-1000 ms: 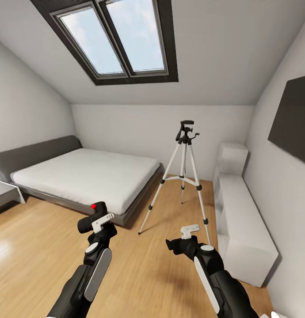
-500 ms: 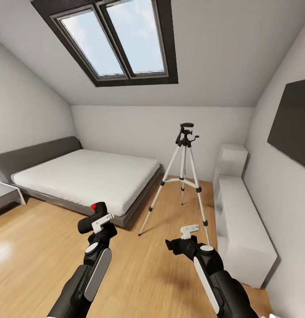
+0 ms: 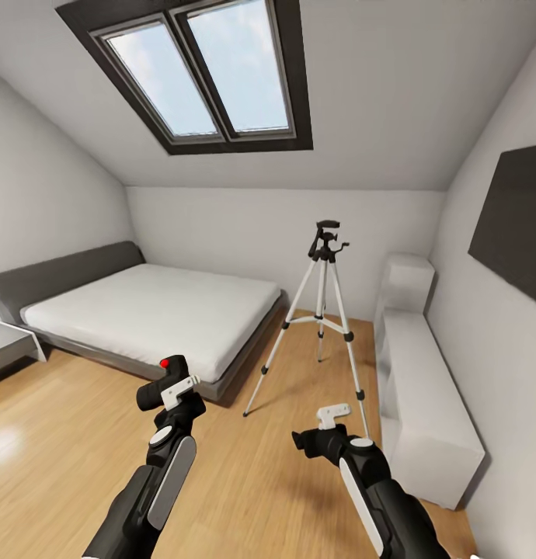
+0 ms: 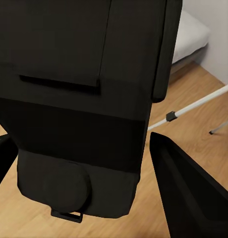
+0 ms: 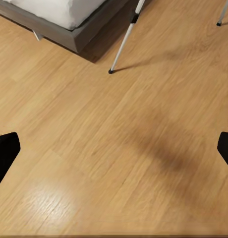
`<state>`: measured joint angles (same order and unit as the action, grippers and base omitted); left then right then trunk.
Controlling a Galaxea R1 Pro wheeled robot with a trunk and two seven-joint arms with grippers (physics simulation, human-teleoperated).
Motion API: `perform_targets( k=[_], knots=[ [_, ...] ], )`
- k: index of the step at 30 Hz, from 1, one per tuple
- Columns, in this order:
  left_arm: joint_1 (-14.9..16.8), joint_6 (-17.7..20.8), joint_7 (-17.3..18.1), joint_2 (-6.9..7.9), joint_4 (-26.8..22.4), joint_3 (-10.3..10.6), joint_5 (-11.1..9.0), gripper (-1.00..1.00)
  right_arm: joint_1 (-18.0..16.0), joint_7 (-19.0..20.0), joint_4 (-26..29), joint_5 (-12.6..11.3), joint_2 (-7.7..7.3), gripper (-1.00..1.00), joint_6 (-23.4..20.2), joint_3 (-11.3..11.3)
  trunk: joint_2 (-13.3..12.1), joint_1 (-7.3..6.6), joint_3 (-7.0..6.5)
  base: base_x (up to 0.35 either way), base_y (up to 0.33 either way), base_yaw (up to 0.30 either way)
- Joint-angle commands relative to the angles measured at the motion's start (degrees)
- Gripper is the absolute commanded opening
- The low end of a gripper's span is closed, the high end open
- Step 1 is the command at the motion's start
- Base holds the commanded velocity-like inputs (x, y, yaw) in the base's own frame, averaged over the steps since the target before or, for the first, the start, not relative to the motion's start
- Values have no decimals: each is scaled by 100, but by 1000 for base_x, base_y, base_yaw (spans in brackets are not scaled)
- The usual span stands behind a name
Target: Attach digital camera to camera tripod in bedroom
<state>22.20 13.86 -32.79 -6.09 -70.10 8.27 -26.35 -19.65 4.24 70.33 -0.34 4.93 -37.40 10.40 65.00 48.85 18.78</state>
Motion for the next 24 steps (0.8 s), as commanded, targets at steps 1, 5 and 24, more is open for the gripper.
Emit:
perform_targets(
  k=[1, 5, 24],
  knots=[
    [4, 27, -31, 2, -10, 8, -20, -100, -4, 13, -24, -5, 2, 100, -11, -7, -37, -22, -11, 0, 0, 0],
    [4, 27, -29, -5, 29, 11, -41, -100, -4, 9, -221, -11, -2, 100, 136, -20, -197, -110, -83, 0, 0, 0],
    [4, -34, -7, 288, 1800, 4, -224, -100, -4, 14, -4479, 1, -157, 100, 1148, -7, -959, -527, -424, 0, 0, 0]
  ],
)
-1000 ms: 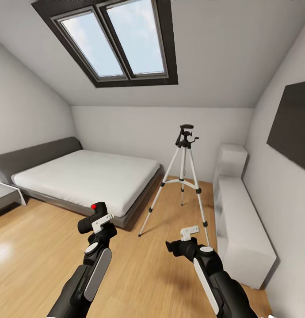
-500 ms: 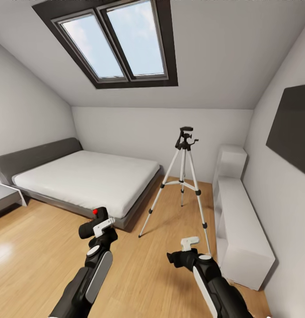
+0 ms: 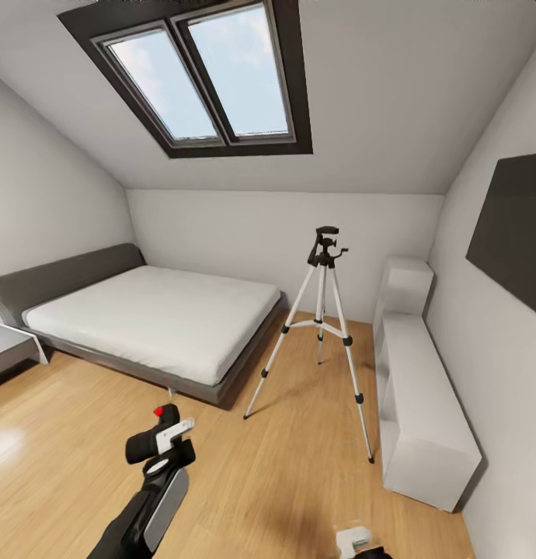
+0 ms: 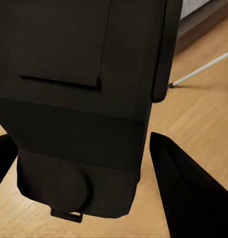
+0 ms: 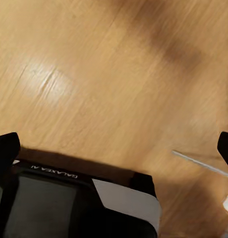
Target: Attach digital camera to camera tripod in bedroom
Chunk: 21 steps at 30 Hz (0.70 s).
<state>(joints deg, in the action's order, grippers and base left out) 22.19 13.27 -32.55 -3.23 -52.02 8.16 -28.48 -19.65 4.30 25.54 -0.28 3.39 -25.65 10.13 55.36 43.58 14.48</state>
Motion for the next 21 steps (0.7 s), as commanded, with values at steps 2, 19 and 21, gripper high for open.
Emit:
perform_targets(
  k=[2, 19, 21],
  knots=[
    [4, 19, -31, 17, 135, 15, -138, -100, -4, 5, -509, -10, -66, 100, 281, 25, -76, -44, -29, 0, 0, 0],
    [4, -52, -28, 80, 1126, 10, -1032, -100, 206, -39, -2715, -33, -563, 100, 2670, 25, -758, -417, -335, 0, 0, 0],
    [4, -56, -26, 82, 1171, 10, -1043, -100, 312, -47, -2726, -33, -584, 100, 2707, 25, -838, -461, -371, 0, 0, 0]
  ],
)
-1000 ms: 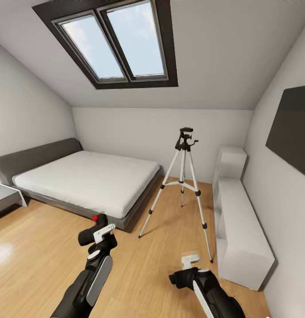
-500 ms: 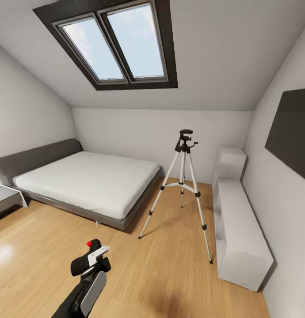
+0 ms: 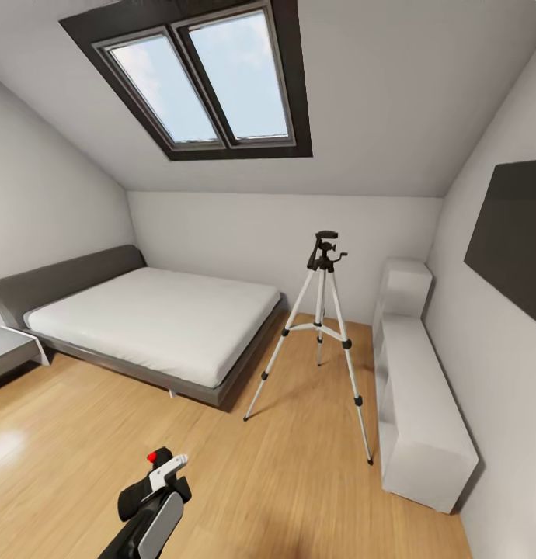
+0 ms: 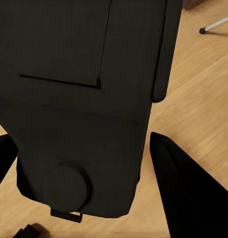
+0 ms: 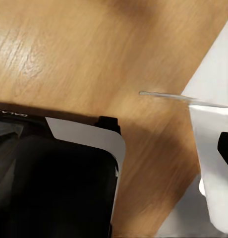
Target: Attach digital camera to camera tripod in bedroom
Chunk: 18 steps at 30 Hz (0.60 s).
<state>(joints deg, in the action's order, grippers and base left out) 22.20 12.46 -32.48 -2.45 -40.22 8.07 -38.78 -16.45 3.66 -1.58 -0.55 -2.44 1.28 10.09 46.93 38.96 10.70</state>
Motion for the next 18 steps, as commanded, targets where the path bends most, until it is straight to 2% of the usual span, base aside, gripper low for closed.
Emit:
perform_targets(
  k=[1, 7, 18],
  knots=[
    [4, 23, -30, 5, 21, 19, -20, -100, 114, 9, -22, -7, -14, 100, 47, 28, -35, -21, -11, 0, 0, 0],
    [4, 20, -29, 7, 2, 15, -31, -100, 488, -3, -33, -12, -51, 100, 125, 23, -275, -153, -118, 0, 0, 0],
    [4, 19, -33, 13, -24, -7, -33, -100, 575, -5, -35, 33, -64, 100, 133, 33, -717, -395, -316, 0, 0, 0]
  ],
)
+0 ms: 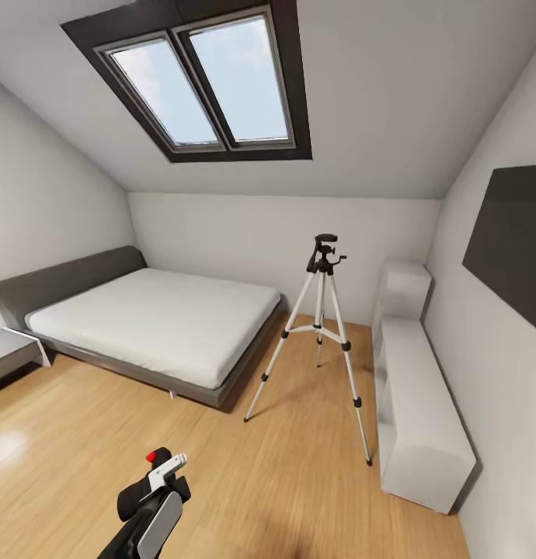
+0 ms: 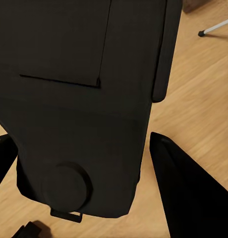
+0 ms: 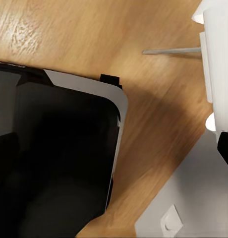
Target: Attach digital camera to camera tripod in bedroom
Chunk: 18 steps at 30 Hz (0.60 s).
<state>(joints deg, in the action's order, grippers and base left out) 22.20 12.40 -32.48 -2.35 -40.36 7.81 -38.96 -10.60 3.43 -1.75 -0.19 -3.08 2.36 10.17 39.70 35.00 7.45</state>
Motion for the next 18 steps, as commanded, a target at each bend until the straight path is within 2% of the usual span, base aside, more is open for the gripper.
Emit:
perform_targets(
  k=[1, 18],
  knots=[
    [4, 25, -35, 6, -9, 16, -15, -100, -7, 17, -18, 2, 0, 100, 8, 27, -34, -21, -9, 0, 0, 0],
    [4, 25, -20, 13, -16, 19, -28, -100, -3, 18, -18, 16, 0, 100, -18, 35, -715, -394, -314, 0, 0, 0]
  ],
)
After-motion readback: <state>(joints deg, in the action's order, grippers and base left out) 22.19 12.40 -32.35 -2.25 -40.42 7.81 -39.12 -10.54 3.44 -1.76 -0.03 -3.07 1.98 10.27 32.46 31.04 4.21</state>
